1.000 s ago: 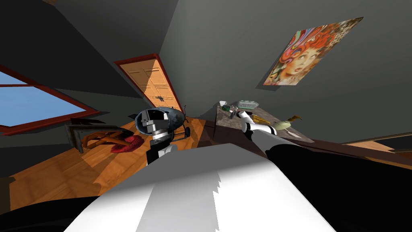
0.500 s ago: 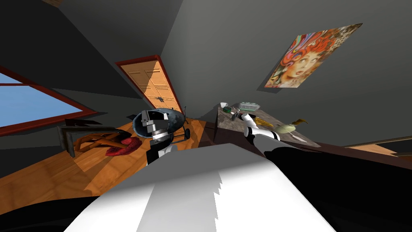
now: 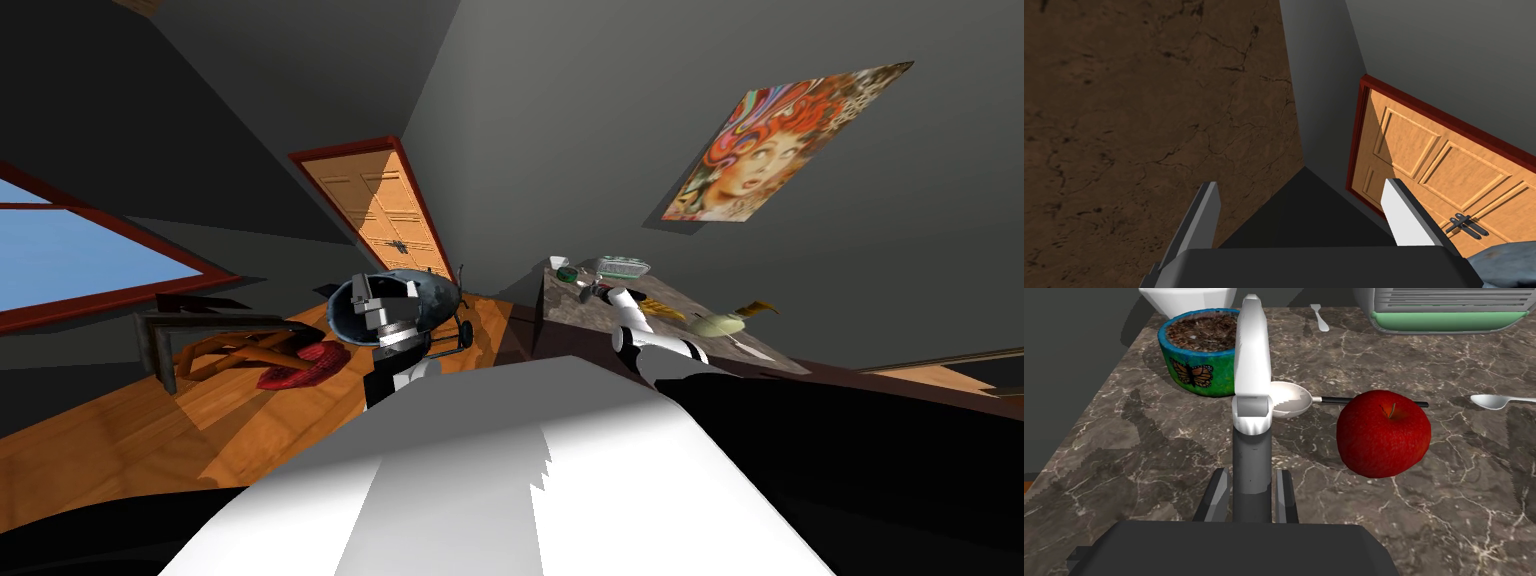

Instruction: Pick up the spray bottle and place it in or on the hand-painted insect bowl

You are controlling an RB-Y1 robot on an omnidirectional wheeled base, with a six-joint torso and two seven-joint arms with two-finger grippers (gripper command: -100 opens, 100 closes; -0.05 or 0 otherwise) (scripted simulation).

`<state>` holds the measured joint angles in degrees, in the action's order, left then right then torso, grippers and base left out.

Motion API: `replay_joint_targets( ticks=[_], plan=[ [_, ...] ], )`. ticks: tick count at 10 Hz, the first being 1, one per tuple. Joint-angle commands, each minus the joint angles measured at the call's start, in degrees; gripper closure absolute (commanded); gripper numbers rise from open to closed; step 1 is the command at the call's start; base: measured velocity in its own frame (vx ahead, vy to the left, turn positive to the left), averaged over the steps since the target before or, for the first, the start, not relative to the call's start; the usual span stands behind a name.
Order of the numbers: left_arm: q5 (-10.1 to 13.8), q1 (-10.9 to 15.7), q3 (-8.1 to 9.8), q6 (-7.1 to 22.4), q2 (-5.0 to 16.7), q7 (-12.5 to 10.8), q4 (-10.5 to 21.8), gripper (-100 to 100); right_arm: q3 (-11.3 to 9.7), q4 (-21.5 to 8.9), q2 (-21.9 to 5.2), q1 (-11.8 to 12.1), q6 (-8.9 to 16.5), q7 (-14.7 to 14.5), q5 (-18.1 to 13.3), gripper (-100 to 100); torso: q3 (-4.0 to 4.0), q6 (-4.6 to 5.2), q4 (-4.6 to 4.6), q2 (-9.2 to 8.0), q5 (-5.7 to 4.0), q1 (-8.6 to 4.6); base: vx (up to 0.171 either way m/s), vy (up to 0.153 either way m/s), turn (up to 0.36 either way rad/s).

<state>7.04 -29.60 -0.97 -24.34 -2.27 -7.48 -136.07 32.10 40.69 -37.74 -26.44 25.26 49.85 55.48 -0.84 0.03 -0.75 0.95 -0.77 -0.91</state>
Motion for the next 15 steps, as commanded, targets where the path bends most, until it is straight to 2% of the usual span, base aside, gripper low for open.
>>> replay_joint_targets(
  ticks=[1, 2, 4, 5, 6, 9, 10, 11, 12, 14, 15],
  plan=[
    [0.0, 0.0, 0.0, 0.0, 0.0, 0.0, 0.0, 0, 0.06, 2.18, 0.2, 2.49, 0.22, 0.9, -0.72, 100, 0.0, 0.0, 0.0, 0.0, 0.0, 0.0, 0.031, 0.0, 0.019],
    [0.0, 0.01, 0.0, 0.0, 0.0, 0.0, 0.0, 0, 1.86, 3.99, 0.5, 4.22, 2.13, 1.57, 1.83, 100, 0.0, 0.09, -0.07, -0.09, -0.09, -0.12, 0.125, 0.016, 0.008],
    [0.0, 0.0, 0.0, 0.0, 0.0, 0.0, 0.0, 0, 1.86, 8.72, 0.5, 8.43, 2.13, 1.57, 1.83, 100, -0.19, 0.07, -0.17, 0.22, -0.16, -0.14, 0.078, 0.026, -0.001],
    [0.0, 0.0, 0.0, 0.0, 0.0, 0.0, 0.0, 0, 1.86, 9.03, 0.5, 9.37, 2.13, 1.57, 1.83, 100, -0.13, 0.09, -0.17, 0.07, -0.17, -0.2, 0.006, 0.01, 0.012],
    [0.0, 0.01, 0.0, 0.0, 0.0, 0.0, 0.0, 0, 3.65, 11.22, 0.81, 11.14, 4.05, 2.23, 4.38, 100, -0.08, 0.17, -0.21, -0.07, -0.25, -0.28, 0.091, 0.023, 0.01],
    [0.0, 0.0, 0.0, 0.0, 0.0, 0.0, 0.0, 0, 3.65, 14.14, 0.81, 15.23, 4.05, 2.23, 4.38, 100, -0.25, 0.14, -0.32, 0.18, -0.35, -0.35, 0.066, 0.017, 0.003],
    [0.0, 0.01, 0.0, 0.0, 0.0, 0.0, 0.0, 0, 3.65, 14.91, 0.81, 16.25, 4.05, 2.23, 4.38, 100, -0.21, 0.21, -0.37, 0.03, -0.45, -0.48, -0.005, -0.005, 0.012],
    [0.0, 0.01, 0.0, 0.0, 0.0, 0.0, 0.0, 0, 3.65, 15.87, 0.81, 16.25, 4.05, 2.23, 4.38, 100, -0.18, 0.32, -0.43, -0.08, -0.54, -0.57, -0.01, -0.001, -0.019],
    [0.0, 0.01, 0.0, 0.0, 0.0, 0.0, 0.0, 0, 5.45, 17.88, 1.11, 18.64, 5.97, 2.9, 6.93, 100, -0.16, 0.32, -0.43, -0.12, -0.54, -0.6, 0.082, 0.015, 0.005],
    [0.0, 0.0, 0.0, 0.0, 0.0, 0.0, 0.0, 0, 5.45, 21.84, 1.11, 22.27, 5.97, 2.9, 6.93, 100, -0.37, 0.27, -0.51, 0.25, -0.52, -0.52, 0.086, 0.019, 0.004],
    [0.0, 0.0, 0.0, 0.0, 0.0, 0.0, 0.0, 0, 5.45, 22.71, 1.11, 23.13, 5.97, 2.9, 6.93, 100, -0.35, 0.25, -0.51, 0.19, -0.51, -0.52, 0.027, 0.012, 0.005]
  ],
)
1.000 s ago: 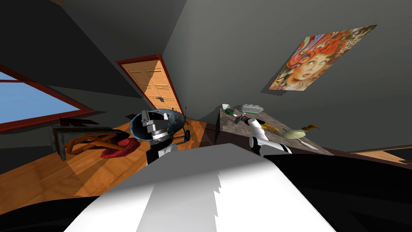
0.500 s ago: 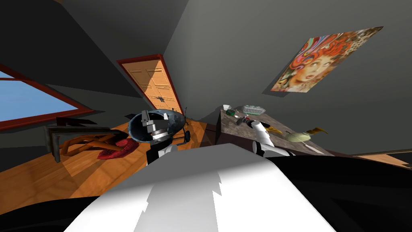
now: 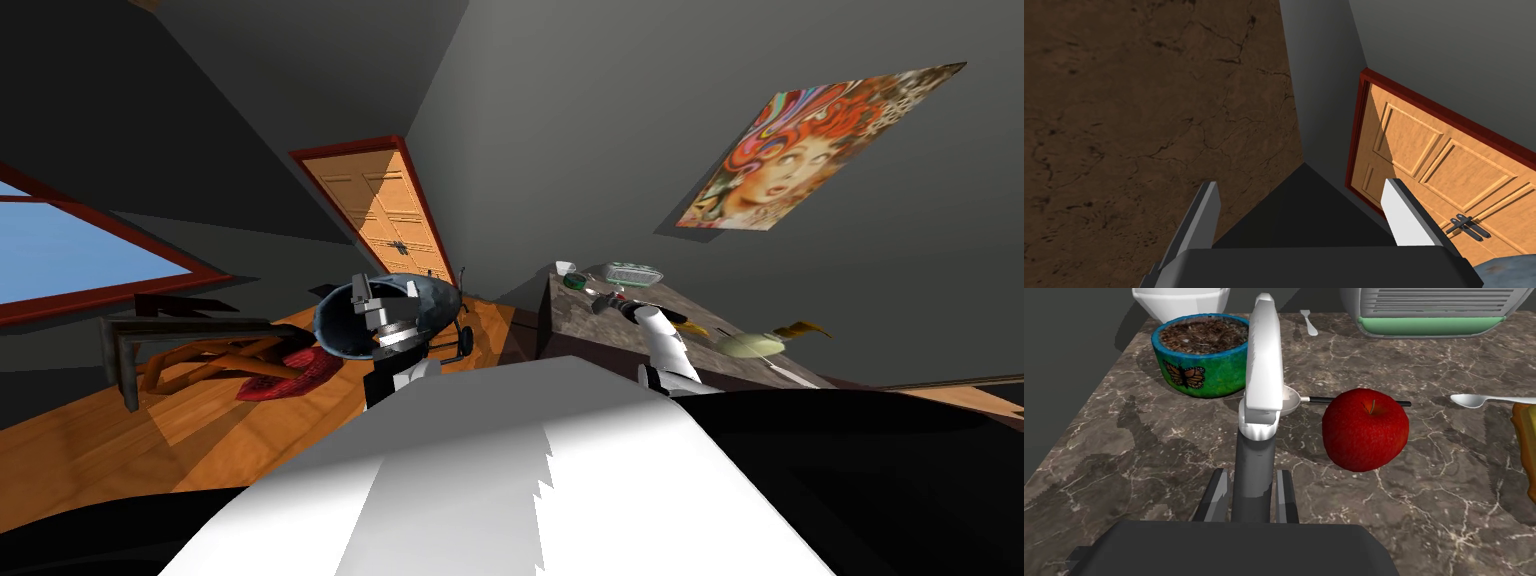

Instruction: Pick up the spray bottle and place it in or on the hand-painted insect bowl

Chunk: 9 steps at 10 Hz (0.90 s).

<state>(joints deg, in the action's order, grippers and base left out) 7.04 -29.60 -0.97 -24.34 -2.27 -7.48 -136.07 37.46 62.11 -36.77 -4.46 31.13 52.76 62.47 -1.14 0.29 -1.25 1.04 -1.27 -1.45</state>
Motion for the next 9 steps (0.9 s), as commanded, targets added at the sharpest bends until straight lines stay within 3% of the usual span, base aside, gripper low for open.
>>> replay_joint_targets(
  ticks=[1, 4, 5, 8, 9],
  plan=[
    [0.0, 0.0, 0.0, 0.0, 0.0, 0.0, 0.0, 0, 1.89, 2.86, 0.46, 2.86, 2.01, 0.66, 2.49, 100, 0.0, 0.0, 0.0, 0.0, 0.0, 0.0, 0.095, 0.05, 0.017],
    [0.0, 0.0, 0.0, 0.0, 0.0, 0.0, 0.0, 0, 1.89, 8.13, 0.46, 8.04, 2.01, 0.66, 2.49, 100, -0.08, -0.03, -0.03, 0.14, 0.04, 0.06, 0.069, 0.012, 0.002],
    [0.0, 0.0, 0.0, 0.0, 0.0, 0.0, 0.0, 0, 3.68, 10.24, 0.76, 10.07, 3.93, 1.33, 5.04, 100, 0.0, -0.02, 0.0, -0.02, 0.03, -0.02, 0.096, 0.022, 0.014],
    [0.0, 0.0, 0.0, 0.0, 0.0, 0.0, 0.0, 0, 3.68, 14.97, 0.76, 14.91, 3.93, 1.33, 5.04, 100, -0.07, -0.06, -0.03, 0.11, 0.06, 0.11, 0.063, 0.015, 0.002],
    [0.0, 0.0, 0.0, 0.0, 0.0, 0.0, 0.0, 0, 5.48, 16.96, 1.07, 16.93, 5.84, 1.99, 7.59, 100, 0.02, -0.04, 0.01, -0.04, 0.08, 0.06, 0.096, 0.032, 0.016]
  ],
)
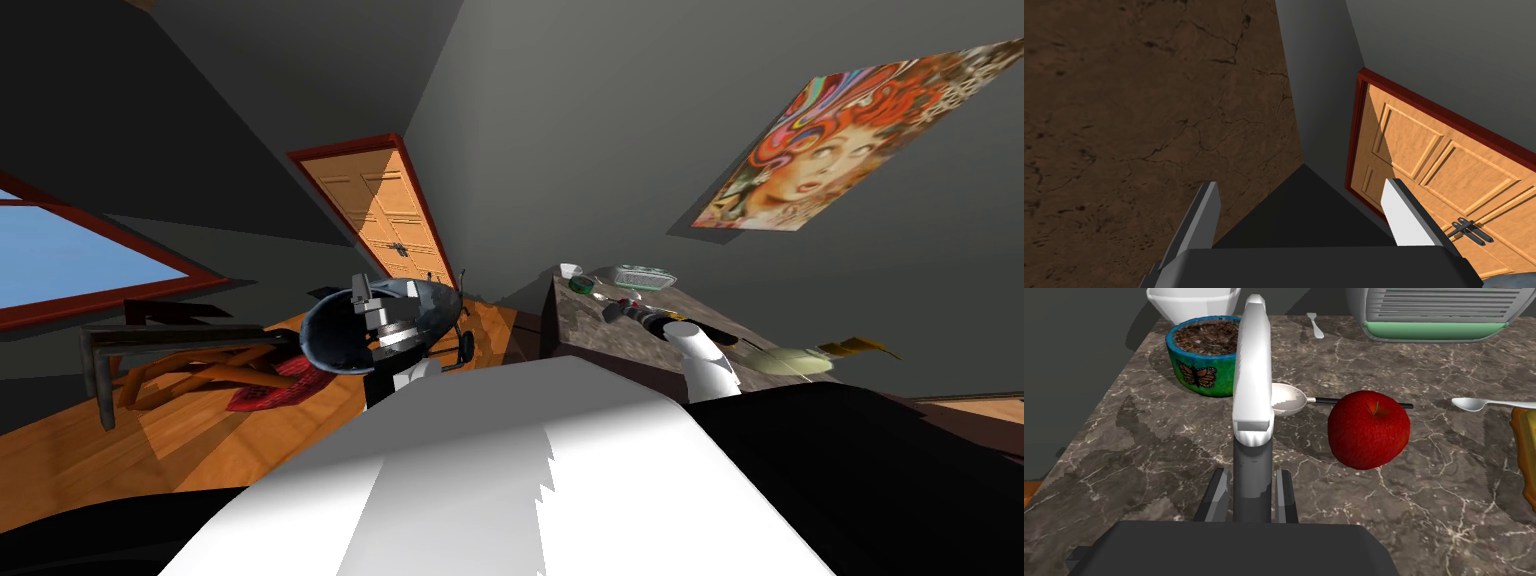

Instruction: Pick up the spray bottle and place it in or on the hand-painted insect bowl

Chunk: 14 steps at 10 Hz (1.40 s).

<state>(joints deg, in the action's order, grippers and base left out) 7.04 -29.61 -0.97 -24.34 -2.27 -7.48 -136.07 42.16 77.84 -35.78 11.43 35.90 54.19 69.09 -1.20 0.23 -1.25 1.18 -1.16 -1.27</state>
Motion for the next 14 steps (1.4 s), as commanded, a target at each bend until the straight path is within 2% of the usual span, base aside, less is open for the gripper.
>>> replay_joint_targets(
  ticks=[1, 3, 4, 5, 7, 8, 9, 10, 11, 14],
  plan=[
    [0.0, 0.0, 0.0, 0.0, 0.0, 0.0, 0.0, 0, 0.79, 2.86, 0.08, 2.86, 1.07, 0.56, 0.97, 100, 0.0, 0.0, 0.0, 0.0, 0.0, 0.0, 0.105, 0.026, -0.002],
    [0.0, 0.0, 0.0, 0.0, 0.0, 0.0, 0.0, 0, 0.79, 5.73, 0.08, 5.9, 1.07, 0.56, 0.97, 100, 0.01, -0.01, -0.01, -0.05, -0.01, -0.06, 0.035, 0.003, 0.006],
    [0.0, 0.01, 0.0, 0.0, 0.0, 0.0, 0.0, 0, 0.79, 6.09, 0.08, 5.9, 1.07, 0.56, 0.97, 100, 0.08, 0.02, 0.01, -0.18, -0.01, -0.1, -0.004, -0.002, -0.01],
    [0.0, 0.01, 0.0, 0.0, 0.0, 0.0, 0.0, 0, 2.58, 8.06, 0.38, 8.48, 2.99, 1.22, 3.52, 100, 0.13, -0.01, 0.04, -0.26, 0.01, -0.09, 0.077, 0.03, 0.021],
    [0.0, 0.0, 0.0, 0.0, 0.0, 0.0, 0.0, 0, 2.58, 11.14, 0.38, 11.71, 2.99, 1.22, 3.52, 100, -0.05, -0.05, -0.01, 0.09, 0.04, 0.08, 0.102, 0.025, 0.001],
    [0.0, 0.0, 0.0, 0.0, 0.0, 0.0, 0.0, 0, 2.58, 12.93, 0.38, 12.78, 2.99, 1.22, 3.52, 100, -0.03, -0.04, -0.01, 0.03, 0.03, 0.03, 0.022, 0.001, 0.004],
    [0.0, 0.01, 0.0, 0.0, 0.0, 0.0, 0.0, 0, 2.6, 11.89, 0.44, 12.09, 3.01, 1.25, 3.57, 100, 0.06, -0.03, 0.03, -0.14, 0.04, -0.02, 0.0, 0.0, 0.0],
    [0.0, 0.01, 0.0, 0.0, 0.0, 0.0, 0.0, 0, 2.62, 12.1, 0.42, 12.22, 3.04, 1.19, 3.6, 0, 0.11, -0.03, 0.05, -0.21, 0.01, -0.07, 0.0, 0.0, 0.0],
    [0.0, 0.01, 0.0, 0.0, 0.0, 0.0, 0.0, 0, 2.11, 11.31, 0.51, 11.96, 3.65, 1.4, 4.09, 100, 0.13, -0.03, 0.05, -0.25, 0.0, -0.09, -0.076, 0.047, -0.115],
    [0.0, 0.02, -0.01, 0.0, -0.01, 0.0, 0.0, 0, 1.45, 10.22, 0.21, 11.33, 5.14, 2.14, 5.53, 100, 0.51, 0.14, 0.19, -0.91, 0.06, 0.34, -0.15, 0.126, -0.154]
  ],
)
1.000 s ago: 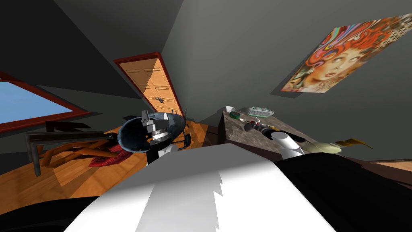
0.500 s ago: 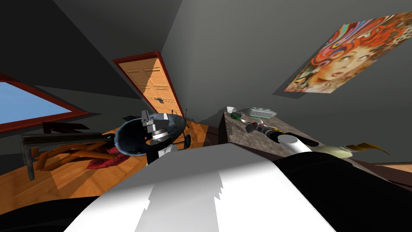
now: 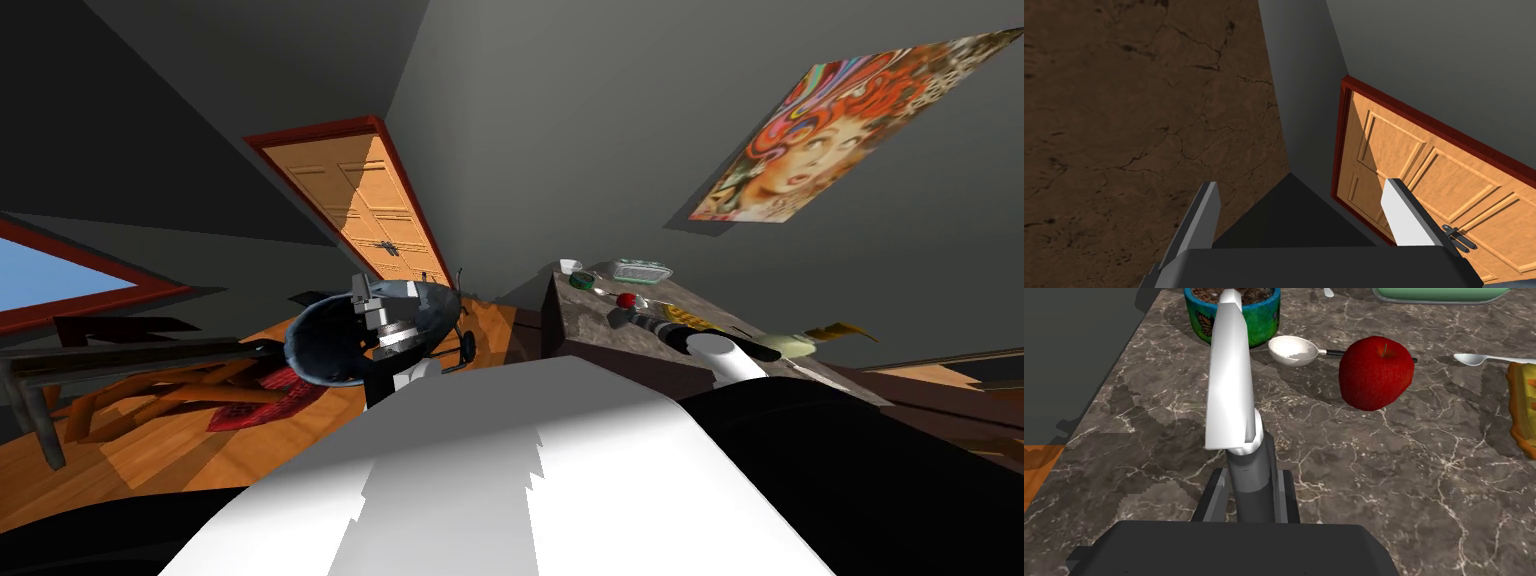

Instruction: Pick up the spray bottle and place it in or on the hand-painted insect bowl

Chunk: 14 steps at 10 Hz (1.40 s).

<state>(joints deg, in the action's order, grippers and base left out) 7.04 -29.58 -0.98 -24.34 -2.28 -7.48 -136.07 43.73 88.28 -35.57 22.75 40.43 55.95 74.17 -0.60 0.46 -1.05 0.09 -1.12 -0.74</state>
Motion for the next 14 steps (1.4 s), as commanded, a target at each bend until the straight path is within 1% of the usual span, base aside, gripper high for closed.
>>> replay_joint_targets(
  ticks=[1, 2, 3, 4, 6, 7, 10, 11, 12, 13, 14],
  plan=[
    [0.0, 0.0, 0.0, 0.0, 0.0, 0.0, 0.0, 0, -0.14, -0.62, -0.57, -0.34, 1.52, 0.96, 1.44, 100, 0.0, 0.0, 0.0, 0.0, 0.0, 0.0, -0.167, 0.214, -0.201],
    [0.0, 0.0, -0.01, 0.0, 0.0, 0.0, 0.0, 0, 0.06, -0.83, -1.46, -0.69, 2.54, 1.69, 2.54, 100, 0.04, 0.06, -0.02, -0.09, -0.05, 0.21, -0.119, 0.195, -0.261],
    [0.0, -0.01, 0.0, 0.0, 0.0, 0.0, 0.0, 0, 0.48, -0.81, -2.66, -0.93, 3.67, 2.53, 3.69, 100, 0.0, 0.1, -0.03, 0.0, -0.05, 0.19, -0.019, 0.157, -0.254],
    [0.0, -0.01, 0.0, 0.0, 0.0, 0.0, 0.0, 0, 1.09, -0.6, -4.14, -1.09, 4.87, 3.43, 4.84, 100, -0.17, 0.05, -0.06, 0.33, -0.04, 0.07, 0.155, 0.121, -0.197],
    [0.0, -0.03, 0.0, -0.01, 0.01, 0.0, -0.01, 0, 1.79, -0.26, -5.84, -1.14, 6.14, 4.36, 5.93, 100, -0.82, -0.26, -0.27, 1.48, -0.09, 0.0, 0.261, 0.141, -0.05],
    [0.0, -0.04, 0.0, -0.01, 0.01, 0.0, -0.01, 0, 2.18, -0.04, -6.72, -1.1, 6.77, 4.81, 6.41, 100, -1.01, -0.34, -0.35, 1.81, -0.12, 0.02, 0.251, 0.139, -0.023],
    [0.0, -0.04, 0.01, -0.01, 0.01, 0.0, -0.01, 0, 3.59, 0.75, -9.39, -0.55, 8.5, 6.04, 7.48, 100, -1.11, -0.37, -0.38, 1.97, -0.18, -0.32, 0.257, 0.084, -0.01],
    [0.0, -0.04, 0.01, -0.01, 0.01, 0.0, -0.01, 0, 4.1, 1.04, -10.22, -0.26, 9.02, 6.4, 7.72, 100, -1.09, -0.35, -0.38, 1.91, -0.19, -0.29, 0.126, 0.014, 0.071],
    [0.0, -0.02, 0.01, -0.01, 0.02, 0.0, -0.02, 0, 4.1, 1.04, -10.22, -0.26, 9.02, 6.4, 7.72, 100, -0.88, -0.35, -0.31, 1.5, -0.22, -0.58, 0.184, -0.023, 0.004],
    [0.0, -0.04, 0.02, -0.01, 0.02, 0.0, -0.01, 0, 4.62, 1.34, -11.02, 0.05, 9.49, 6.74, 7.91, 100, -0.88, -0.25, -0.3, 1.57, -0.3, -0.72, 0.32, 0.018, -0.036],
    [0.0, -0.04, 0.02, -0.01, 0.02, 0.0, -0.01, 0, 5.16, 1.65, -11.76, 0.38, 9.91, 7.05, 8.05, 100, -1.08, -0.31, -0.37, 1.91, -0.28, -0.68, 0.223, -0.013, 0.061]
  ],
)
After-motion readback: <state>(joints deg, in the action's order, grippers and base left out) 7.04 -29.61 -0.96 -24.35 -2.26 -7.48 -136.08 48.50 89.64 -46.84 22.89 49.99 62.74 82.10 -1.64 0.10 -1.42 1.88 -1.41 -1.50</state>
